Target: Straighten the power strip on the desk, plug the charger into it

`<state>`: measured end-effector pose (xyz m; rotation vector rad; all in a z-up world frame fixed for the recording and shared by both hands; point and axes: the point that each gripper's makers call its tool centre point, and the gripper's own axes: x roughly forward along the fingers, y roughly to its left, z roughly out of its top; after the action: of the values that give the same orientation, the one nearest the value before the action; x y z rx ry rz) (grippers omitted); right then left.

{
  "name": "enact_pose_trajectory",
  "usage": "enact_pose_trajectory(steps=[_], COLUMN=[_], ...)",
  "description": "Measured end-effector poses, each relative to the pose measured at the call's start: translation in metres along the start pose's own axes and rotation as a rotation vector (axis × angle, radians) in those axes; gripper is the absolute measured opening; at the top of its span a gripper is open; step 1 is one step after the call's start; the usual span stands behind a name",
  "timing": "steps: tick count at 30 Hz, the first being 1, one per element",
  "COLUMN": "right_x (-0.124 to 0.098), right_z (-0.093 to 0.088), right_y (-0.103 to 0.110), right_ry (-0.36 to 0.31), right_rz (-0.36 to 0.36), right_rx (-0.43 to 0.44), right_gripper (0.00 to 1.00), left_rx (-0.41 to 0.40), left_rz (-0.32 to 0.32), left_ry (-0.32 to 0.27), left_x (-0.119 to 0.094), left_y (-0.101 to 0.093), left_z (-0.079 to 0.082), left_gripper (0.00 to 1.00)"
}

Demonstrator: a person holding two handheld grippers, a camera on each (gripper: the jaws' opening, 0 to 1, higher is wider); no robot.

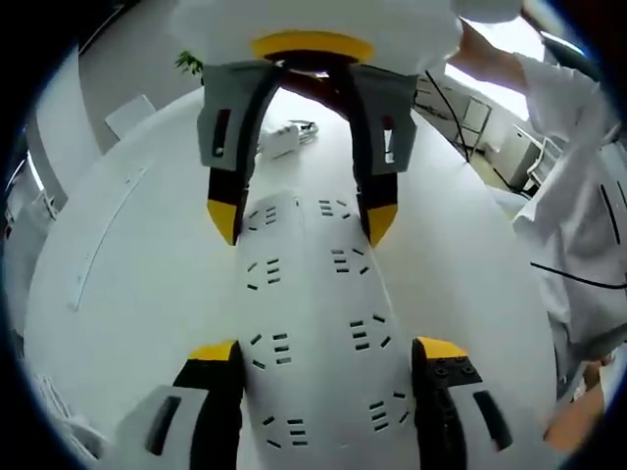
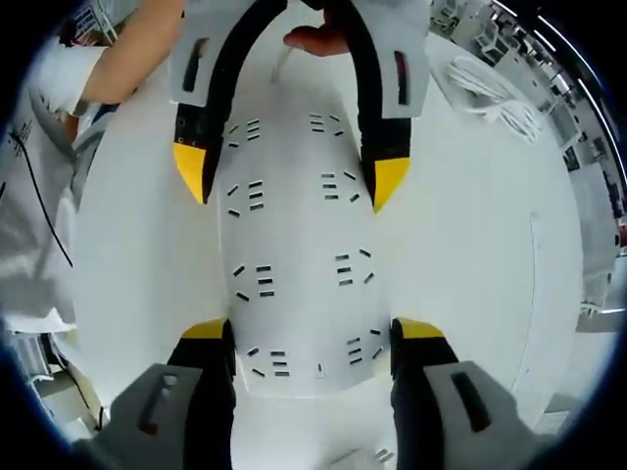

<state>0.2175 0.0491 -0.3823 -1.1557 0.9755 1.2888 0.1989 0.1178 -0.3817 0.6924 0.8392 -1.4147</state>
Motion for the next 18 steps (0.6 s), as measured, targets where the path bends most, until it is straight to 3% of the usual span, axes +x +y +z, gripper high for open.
enact_pose_trajectory(steps=[18], right_x=[-0.0022], right_z=[-0.0050], right_y=[0.0100], right_ry=[0.009], right_rz=[-0.022], right_rx=[0.098], right_gripper=[0.63], left_rx=[0.039], left_rz=[-0.006], left_ry=[0.002], left_x=[0.0036], left_y=[-0.0019], left_z=[0.0036], left_gripper=[0.71])
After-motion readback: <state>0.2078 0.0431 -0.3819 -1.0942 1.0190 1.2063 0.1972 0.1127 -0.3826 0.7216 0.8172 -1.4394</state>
